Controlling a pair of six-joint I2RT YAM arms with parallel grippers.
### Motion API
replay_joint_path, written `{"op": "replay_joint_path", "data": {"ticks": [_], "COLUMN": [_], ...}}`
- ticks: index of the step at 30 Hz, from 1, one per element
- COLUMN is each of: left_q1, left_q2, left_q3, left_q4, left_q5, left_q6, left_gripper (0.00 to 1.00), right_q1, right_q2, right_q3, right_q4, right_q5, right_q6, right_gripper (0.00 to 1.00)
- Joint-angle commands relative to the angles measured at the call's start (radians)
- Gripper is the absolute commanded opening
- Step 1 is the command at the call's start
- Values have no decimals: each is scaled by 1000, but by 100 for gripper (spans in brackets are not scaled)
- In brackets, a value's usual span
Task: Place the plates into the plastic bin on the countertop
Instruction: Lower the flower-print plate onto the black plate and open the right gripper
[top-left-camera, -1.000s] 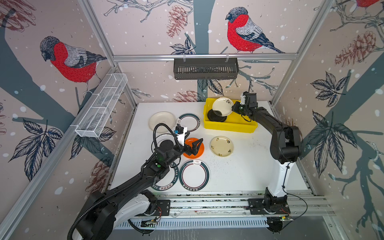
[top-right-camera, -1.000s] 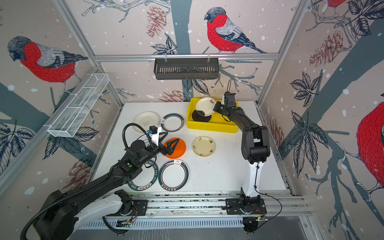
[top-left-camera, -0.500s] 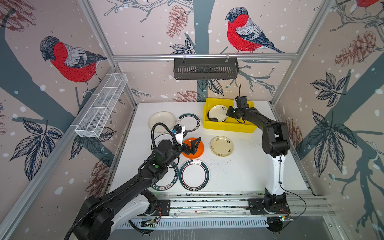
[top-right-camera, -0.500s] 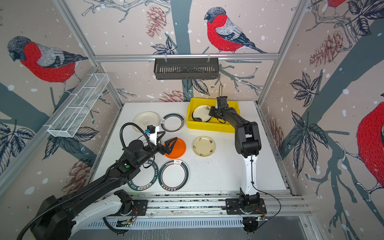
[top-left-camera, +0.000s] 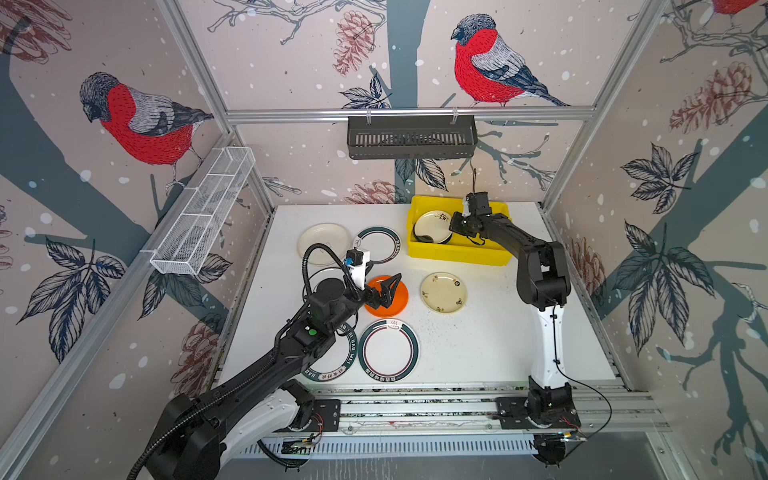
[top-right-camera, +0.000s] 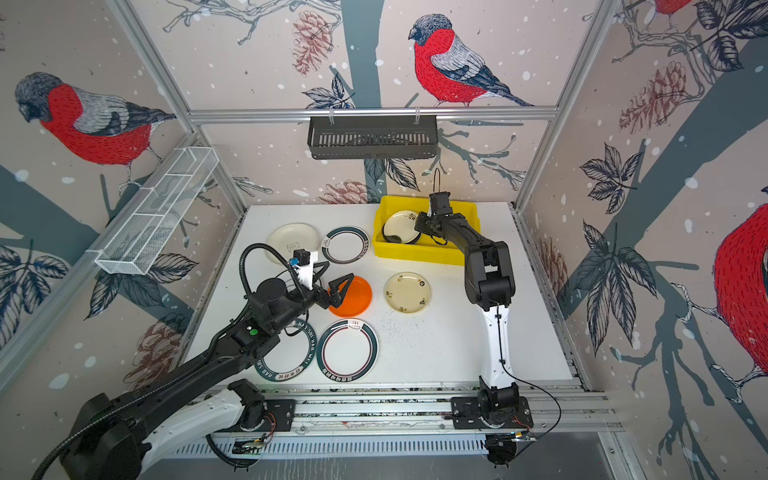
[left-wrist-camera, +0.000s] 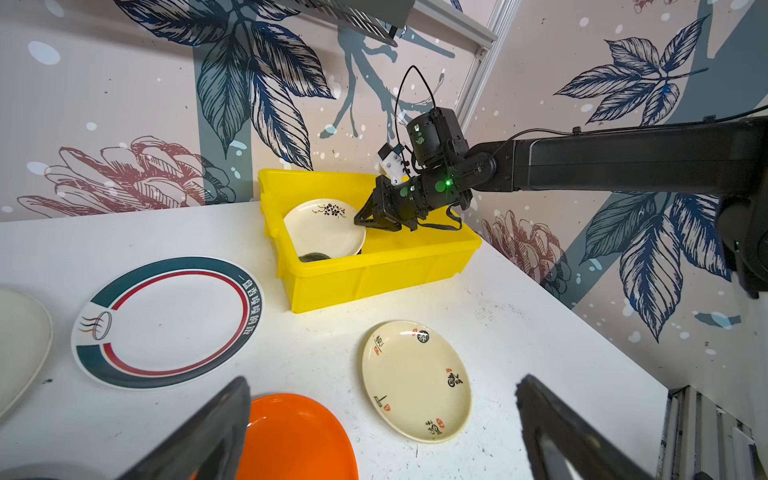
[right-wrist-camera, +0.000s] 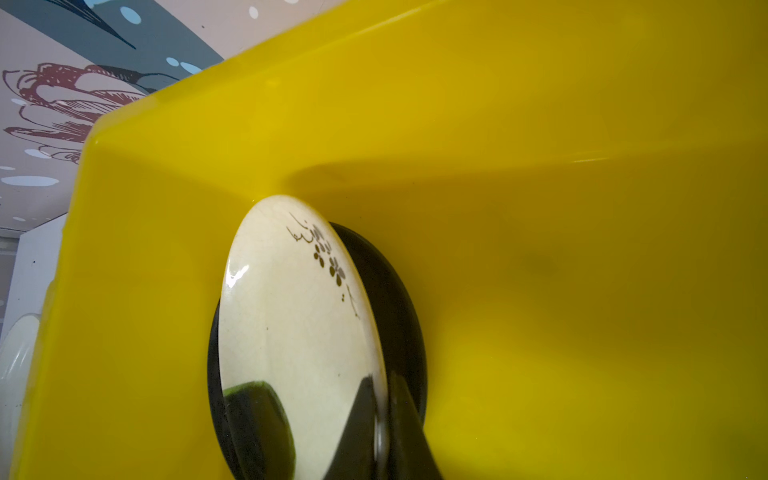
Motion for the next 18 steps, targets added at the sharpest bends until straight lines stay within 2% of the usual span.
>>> {"op": "replay_joint_path", "data": {"ticks": [1, 10, 13, 15, 18], "left_q1": [0, 0, 1, -1, 0], "left_q2": [4, 9, 12, 13, 15], "left_q3": [15, 17, 20, 20, 20], "left_q4": [-1, 2, 1, 5, 6], "left_q5": [-2, 3, 3, 7, 8], "left_q6": [15, 16, 14, 14, 11], "left_gripper": [99, 99, 99, 99, 99], "right_q1": [3, 6, 9, 19, 38], "right_q2": [10, 43, 50, 34, 5], "right_q3": [18, 60, 81, 69, 49], "right_q4": [3, -20, -44, -41, -33], "right_q5": [-12, -9, -4, 23, 89], "right_q6": [1, 3, -15, -38, -70], "right_gripper": [20, 27, 42, 66, 89]}}
